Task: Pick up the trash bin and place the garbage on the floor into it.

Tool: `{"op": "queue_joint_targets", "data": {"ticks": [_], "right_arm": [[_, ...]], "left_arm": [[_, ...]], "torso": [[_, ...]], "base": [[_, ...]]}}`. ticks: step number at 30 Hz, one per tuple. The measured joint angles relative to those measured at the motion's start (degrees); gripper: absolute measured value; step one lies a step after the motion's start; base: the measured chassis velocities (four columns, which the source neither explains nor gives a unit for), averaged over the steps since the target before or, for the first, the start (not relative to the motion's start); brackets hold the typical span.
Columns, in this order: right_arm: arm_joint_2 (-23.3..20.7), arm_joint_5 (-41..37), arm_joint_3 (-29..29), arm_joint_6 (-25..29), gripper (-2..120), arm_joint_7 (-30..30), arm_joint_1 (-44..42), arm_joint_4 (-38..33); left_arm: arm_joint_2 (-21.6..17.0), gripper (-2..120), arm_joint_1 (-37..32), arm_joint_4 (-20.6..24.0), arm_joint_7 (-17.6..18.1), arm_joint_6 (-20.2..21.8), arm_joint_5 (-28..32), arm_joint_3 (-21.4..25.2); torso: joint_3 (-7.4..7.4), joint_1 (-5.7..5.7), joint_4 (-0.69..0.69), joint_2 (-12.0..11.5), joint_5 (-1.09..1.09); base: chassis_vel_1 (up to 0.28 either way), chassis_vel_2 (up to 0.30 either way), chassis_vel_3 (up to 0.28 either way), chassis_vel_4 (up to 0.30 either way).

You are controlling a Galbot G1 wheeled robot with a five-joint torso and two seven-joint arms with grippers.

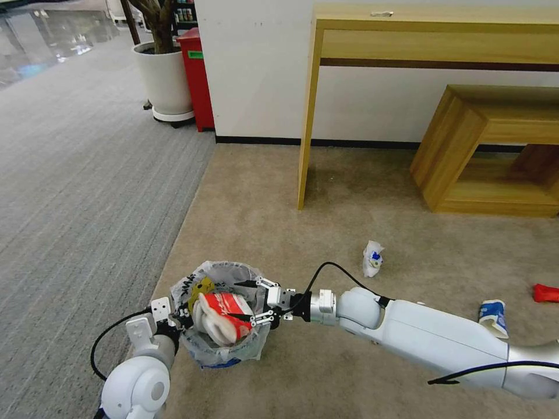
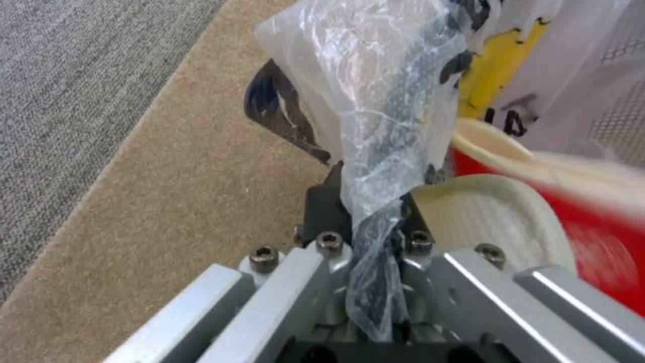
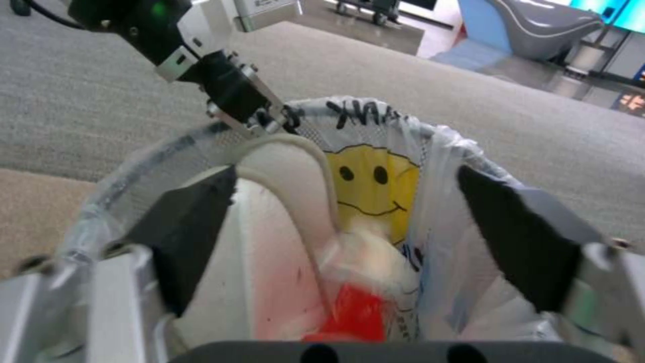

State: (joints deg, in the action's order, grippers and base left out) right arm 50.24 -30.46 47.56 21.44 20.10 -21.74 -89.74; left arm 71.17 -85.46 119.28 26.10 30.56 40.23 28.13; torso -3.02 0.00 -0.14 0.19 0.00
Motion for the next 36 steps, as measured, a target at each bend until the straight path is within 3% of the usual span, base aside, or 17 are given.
{"op": "queue_joint_targets", "data": {"ticks": [5,21,24,29,36], "right_arm": [[0.19,0.38,-1.2,0.26,100,-0.34,-0.69,0.4],[0.89,-0.95,-11.53,0.47,100,-1.58,-4.35,-0.1],[0.56,-2.66,-18.4,0.06,100,-2.79,-6.2,-1.52],[0.0,-4.02,-23.87,-0.63,100,-4.22,-8.25,-2.14],[-1.9,-5.95,-34.79,-3.99,100,-12.43,-14.32,-4.2]], "left_arm": [[0.2,0,-0.03,-0.06,-0.02,-0.01,-0.1,-0.1],[0.05,0,0.2,-2.01,-0.15,-0.37,-0.29,-0.08],[0.0,0,0.41,-2.85,-0.24,-0.7,-0.47,0.11],[-0.15,0,0.68,-3.16,-0.33,-0.73,-0.38,0.25],[-0.87,0,1.14,-3.64,-0.34,-0.94,0.02,0.5]], "torso": [[0.0,0.0,0.0,0.0,0.0],[0.0,0.0,0.01,0.0,-0.01],[0.0,0.0,0.01,0.0,0.01],[0.0,0.0,0.01,0.0,0.0],[0.0,0.0,0.0,0.0,-0.02]], "base": [[0.0,0.0,0.0,0.0],[0.0,0.0,0.0,0.0],[0.0,0.0,0.0,0.0],[0.0,0.0,0.0,0.0],[0.0,0.0,0.0,0.0]]}}
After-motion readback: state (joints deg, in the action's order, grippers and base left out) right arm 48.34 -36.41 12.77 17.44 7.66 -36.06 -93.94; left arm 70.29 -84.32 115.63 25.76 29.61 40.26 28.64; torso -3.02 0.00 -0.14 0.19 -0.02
